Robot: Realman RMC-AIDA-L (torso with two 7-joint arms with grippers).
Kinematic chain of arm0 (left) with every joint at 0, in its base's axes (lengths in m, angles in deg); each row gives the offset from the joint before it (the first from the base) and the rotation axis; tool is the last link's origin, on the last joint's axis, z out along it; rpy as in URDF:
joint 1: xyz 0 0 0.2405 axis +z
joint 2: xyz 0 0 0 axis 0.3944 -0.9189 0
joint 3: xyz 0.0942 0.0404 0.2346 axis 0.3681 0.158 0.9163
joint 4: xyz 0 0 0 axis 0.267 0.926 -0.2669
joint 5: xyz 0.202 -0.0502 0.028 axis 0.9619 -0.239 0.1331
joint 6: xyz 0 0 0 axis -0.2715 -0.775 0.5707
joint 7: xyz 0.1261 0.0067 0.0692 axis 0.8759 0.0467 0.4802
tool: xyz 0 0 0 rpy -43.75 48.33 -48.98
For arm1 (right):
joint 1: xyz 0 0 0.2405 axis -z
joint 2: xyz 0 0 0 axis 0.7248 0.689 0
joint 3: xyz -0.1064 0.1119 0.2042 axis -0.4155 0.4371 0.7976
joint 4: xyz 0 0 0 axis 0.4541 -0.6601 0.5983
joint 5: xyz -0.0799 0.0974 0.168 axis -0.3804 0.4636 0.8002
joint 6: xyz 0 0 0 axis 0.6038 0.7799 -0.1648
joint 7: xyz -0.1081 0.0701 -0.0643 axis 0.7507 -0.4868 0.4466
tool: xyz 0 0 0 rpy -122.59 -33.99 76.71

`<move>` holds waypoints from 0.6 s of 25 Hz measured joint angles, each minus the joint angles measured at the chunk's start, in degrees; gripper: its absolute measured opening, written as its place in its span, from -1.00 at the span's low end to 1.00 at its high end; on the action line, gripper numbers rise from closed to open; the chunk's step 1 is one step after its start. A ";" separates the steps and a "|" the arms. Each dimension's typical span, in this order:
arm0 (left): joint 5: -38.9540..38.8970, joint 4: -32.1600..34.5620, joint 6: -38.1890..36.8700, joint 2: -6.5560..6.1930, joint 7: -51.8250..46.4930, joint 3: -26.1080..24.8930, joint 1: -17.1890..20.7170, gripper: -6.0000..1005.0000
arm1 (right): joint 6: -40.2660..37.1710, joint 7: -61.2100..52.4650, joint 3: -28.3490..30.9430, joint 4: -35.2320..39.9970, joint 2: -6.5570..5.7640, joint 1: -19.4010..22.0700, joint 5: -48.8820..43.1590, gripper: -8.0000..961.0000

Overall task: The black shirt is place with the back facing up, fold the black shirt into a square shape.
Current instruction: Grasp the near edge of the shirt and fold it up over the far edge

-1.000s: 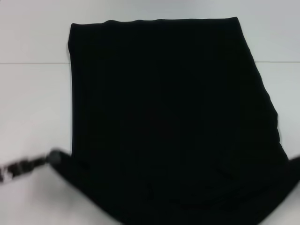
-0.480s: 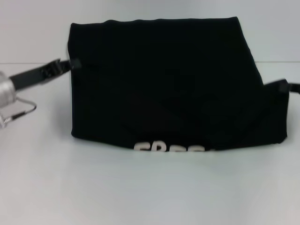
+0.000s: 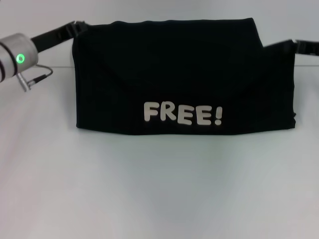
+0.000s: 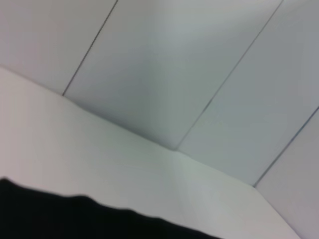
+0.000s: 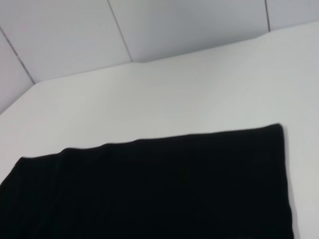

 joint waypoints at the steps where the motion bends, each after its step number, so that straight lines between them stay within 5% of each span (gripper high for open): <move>1: -0.57 -0.64 1.10 -0.07 0.89 0.00 -0.46 -0.93 | 1.20 -0.07 -0.23 -0.20 0.13 -0.52 0.09 -0.87; 8: -2.88 -4.24 7.43 0.72 6.22 -0.03 -1.01 -0.93 | 8.47 0.69 -0.31 -3.63 1.69 -1.41 0.25 -0.87; 15: -3.80 -5.32 13.15 3.68 12.34 -0.09 -0.53 -0.93 | 13.36 1.70 0.13 -3.94 4.78 0.18 0.32 -0.87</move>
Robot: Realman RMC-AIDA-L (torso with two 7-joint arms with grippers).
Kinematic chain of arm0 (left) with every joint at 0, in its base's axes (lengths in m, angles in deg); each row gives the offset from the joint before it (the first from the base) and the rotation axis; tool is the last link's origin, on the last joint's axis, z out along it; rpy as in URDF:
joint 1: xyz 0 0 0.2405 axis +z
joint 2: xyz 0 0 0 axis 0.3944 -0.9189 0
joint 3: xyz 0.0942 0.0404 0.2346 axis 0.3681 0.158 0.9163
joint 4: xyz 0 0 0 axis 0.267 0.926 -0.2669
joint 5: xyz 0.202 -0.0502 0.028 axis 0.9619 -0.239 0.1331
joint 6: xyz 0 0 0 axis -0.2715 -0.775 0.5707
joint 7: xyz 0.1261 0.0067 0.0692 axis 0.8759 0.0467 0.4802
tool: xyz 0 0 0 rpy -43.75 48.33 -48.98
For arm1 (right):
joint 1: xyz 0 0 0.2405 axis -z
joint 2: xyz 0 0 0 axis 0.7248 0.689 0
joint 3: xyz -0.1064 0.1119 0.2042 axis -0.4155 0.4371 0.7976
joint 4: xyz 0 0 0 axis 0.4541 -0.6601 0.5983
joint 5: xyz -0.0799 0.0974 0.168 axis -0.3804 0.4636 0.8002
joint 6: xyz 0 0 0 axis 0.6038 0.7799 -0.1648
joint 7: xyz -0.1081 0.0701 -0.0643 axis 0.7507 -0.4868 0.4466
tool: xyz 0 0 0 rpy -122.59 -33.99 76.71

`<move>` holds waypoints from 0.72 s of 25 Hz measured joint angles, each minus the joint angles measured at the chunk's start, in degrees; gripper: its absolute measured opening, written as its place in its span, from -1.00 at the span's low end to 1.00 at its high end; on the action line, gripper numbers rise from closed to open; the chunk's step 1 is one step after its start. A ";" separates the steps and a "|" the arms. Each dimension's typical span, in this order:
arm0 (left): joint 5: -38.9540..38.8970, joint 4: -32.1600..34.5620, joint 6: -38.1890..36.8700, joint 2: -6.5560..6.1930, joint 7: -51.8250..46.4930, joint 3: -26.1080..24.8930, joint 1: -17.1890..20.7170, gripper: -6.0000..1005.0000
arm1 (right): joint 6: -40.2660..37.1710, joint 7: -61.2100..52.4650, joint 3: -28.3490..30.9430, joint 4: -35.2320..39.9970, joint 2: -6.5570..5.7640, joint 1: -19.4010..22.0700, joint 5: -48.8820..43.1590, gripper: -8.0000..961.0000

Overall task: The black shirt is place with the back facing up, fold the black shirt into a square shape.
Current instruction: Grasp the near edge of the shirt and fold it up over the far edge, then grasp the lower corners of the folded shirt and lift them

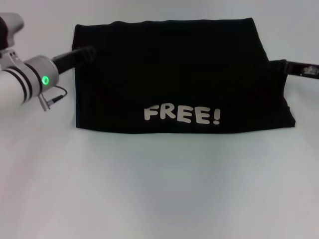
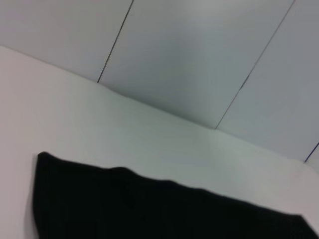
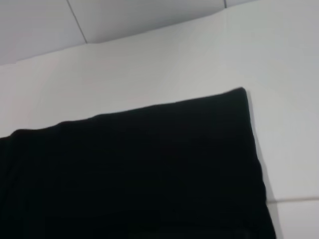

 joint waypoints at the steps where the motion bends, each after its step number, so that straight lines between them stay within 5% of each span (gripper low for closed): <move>1: -0.06 0.00 0.51 0.29 0.78 -0.05 0.00 -0.93 | -0.07 0.11 -0.02 0.00 0.16 0.20 0.00 -0.87; 6: -2.10 0.00 1.92 1.52 5.89 -0.07 0.02 -0.93 | -0.97 0.48 -0.13 0.56 0.45 1.21 0.00 -0.71; 11: -2.72 0.76 2.28 1.06 6.71 0.02 0.04 -0.69 | -1.21 0.53 -0.39 3.46 0.54 1.57 0.00 -0.47; 14: -3.12 2.48 2.18 0.72 6.65 -0.03 0.31 -0.21 | -1.99 0.54 -0.40 6.60 0.79 1.94 -0.01 -0.35; 18: -3.79 4.82 1.02 0.72 6.26 0.17 1.74 0.17 | -5.72 0.03 -0.17 10.34 0.68 2.54 -0.02 -0.19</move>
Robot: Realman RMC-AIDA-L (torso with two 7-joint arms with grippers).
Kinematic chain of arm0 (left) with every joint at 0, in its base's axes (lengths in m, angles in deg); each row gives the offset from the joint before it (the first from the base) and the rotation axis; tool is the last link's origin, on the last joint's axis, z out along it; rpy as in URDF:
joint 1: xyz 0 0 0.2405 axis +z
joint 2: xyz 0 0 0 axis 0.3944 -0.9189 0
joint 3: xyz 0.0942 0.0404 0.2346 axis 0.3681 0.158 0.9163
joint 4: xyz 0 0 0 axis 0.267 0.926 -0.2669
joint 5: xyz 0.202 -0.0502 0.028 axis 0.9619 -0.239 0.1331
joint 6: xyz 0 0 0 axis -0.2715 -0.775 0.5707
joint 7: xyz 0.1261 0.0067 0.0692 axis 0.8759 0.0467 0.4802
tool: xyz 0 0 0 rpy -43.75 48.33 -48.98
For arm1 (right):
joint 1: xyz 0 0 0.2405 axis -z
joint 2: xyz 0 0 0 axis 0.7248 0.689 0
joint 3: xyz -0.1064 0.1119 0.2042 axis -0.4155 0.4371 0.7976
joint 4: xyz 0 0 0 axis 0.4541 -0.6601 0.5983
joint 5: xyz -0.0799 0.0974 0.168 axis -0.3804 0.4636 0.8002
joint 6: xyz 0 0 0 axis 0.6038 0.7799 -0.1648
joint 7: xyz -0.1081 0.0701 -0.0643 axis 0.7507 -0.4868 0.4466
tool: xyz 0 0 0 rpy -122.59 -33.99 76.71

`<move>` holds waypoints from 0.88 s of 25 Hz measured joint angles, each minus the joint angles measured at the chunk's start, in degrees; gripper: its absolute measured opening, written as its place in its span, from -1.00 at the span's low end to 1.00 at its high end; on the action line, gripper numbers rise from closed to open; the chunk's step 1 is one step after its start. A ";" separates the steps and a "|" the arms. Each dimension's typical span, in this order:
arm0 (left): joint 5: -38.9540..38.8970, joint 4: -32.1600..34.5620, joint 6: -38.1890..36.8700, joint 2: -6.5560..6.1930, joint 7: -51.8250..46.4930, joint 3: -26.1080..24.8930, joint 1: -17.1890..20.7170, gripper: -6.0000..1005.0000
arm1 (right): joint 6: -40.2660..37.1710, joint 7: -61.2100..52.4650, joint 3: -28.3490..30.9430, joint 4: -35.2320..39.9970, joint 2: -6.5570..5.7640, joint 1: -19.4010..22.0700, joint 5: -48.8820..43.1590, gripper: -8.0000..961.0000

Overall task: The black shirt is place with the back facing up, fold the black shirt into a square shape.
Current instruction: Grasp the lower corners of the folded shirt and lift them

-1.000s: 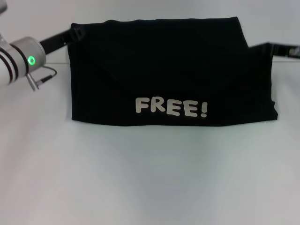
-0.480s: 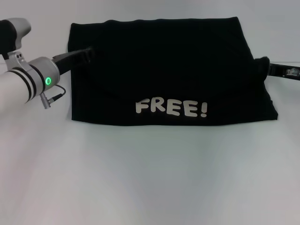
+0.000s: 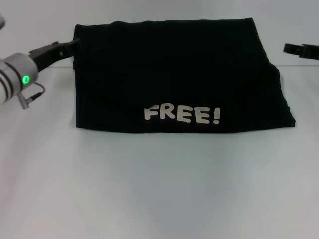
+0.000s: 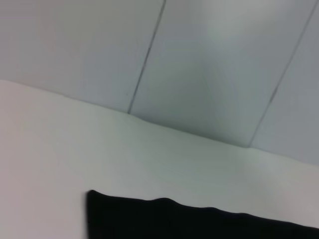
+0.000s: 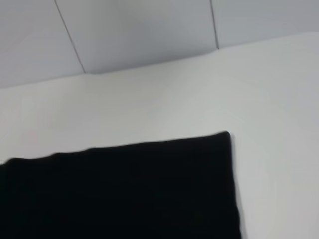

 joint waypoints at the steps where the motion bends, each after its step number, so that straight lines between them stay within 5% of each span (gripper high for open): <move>1: -0.06 0.55 -0.65 0.00 -0.17 0.02 0.59 0.26 | -2.09 -0.17 0.16 0.68 -0.24 0.15 0.00 -0.15; 2: -0.06 1.06 -1.47 0.00 -0.37 0.02 1.38 0.28 | -4.52 -0.64 0.25 1.27 -0.54 0.35 0.06 -0.11; 4: -0.07 1.73 -3.39 0.00 -0.76 0.04 2.79 0.33 | -8.99 -1.72 0.31 2.41 -1.03 0.88 0.50 0.40; 13: 0.45 8.91 -23.47 1.35 -6.21 6.91 14.54 0.52 | -25.87 -3.85 0.08 3.41 -3.40 5.17 5.80 0.55; 22: 1.41 13.99 -26.38 3.86 -0.96 19.04 20.74 0.51 | -26.18 -3.86 -0.39 3.12 -2.69 6.71 5.50 0.55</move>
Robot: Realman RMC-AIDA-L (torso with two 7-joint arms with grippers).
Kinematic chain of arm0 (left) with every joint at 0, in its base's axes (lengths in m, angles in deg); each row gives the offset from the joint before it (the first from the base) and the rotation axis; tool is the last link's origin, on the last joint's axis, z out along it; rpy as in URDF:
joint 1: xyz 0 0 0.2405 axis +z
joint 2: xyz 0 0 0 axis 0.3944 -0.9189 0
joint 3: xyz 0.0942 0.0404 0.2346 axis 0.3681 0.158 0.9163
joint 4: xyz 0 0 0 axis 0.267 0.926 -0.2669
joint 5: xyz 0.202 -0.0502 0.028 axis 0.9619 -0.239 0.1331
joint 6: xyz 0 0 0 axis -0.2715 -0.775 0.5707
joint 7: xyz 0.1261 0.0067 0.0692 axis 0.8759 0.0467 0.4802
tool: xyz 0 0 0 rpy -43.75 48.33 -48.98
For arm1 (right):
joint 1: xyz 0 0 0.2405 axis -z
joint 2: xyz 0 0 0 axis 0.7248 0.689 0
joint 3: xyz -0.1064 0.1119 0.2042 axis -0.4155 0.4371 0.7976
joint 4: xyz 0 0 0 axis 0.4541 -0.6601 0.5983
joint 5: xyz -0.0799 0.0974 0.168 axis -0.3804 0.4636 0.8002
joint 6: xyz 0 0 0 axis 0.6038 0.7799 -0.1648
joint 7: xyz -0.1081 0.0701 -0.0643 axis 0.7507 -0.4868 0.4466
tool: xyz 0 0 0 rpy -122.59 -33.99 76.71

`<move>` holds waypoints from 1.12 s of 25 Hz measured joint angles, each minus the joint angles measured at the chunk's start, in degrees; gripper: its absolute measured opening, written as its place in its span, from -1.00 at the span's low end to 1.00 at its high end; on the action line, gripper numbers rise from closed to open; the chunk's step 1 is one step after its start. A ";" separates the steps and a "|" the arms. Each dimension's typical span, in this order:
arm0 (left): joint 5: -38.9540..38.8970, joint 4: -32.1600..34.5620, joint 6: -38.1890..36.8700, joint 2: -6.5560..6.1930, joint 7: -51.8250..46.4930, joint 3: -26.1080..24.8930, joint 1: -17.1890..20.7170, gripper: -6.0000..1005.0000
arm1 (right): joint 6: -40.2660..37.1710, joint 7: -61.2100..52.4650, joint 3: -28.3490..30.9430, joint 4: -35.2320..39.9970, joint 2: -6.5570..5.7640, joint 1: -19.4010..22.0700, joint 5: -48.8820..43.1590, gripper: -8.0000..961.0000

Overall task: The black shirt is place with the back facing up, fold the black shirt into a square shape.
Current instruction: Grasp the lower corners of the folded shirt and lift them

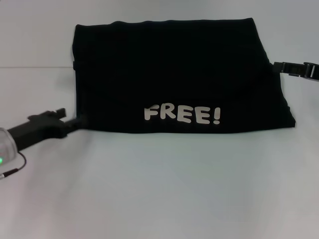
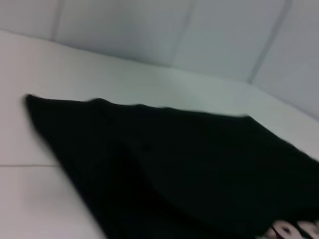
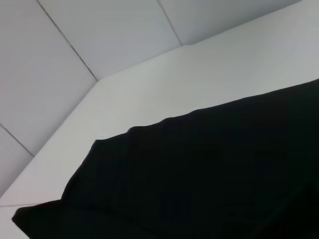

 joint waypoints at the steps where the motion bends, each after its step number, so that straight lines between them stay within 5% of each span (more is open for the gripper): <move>1: 0.04 0.00 0.07 0.19 1.03 1.16 0.02 0.51 | 0.03 -0.03 0.00 -0.02 0.05 0.02 0.04 0.55; 11: 0.03 -0.60 10.28 1.51 6.93 11.09 -1.19 0.50 | 0.26 -0.19 0.02 -0.23 0.60 0.07 0.22 0.55; 28: -0.49 -2.31 14.98 1.34 7.09 13.12 -2.29 0.50 | 0.50 -1.32 0.25 -0.23 0.67 0.89 0.08 0.55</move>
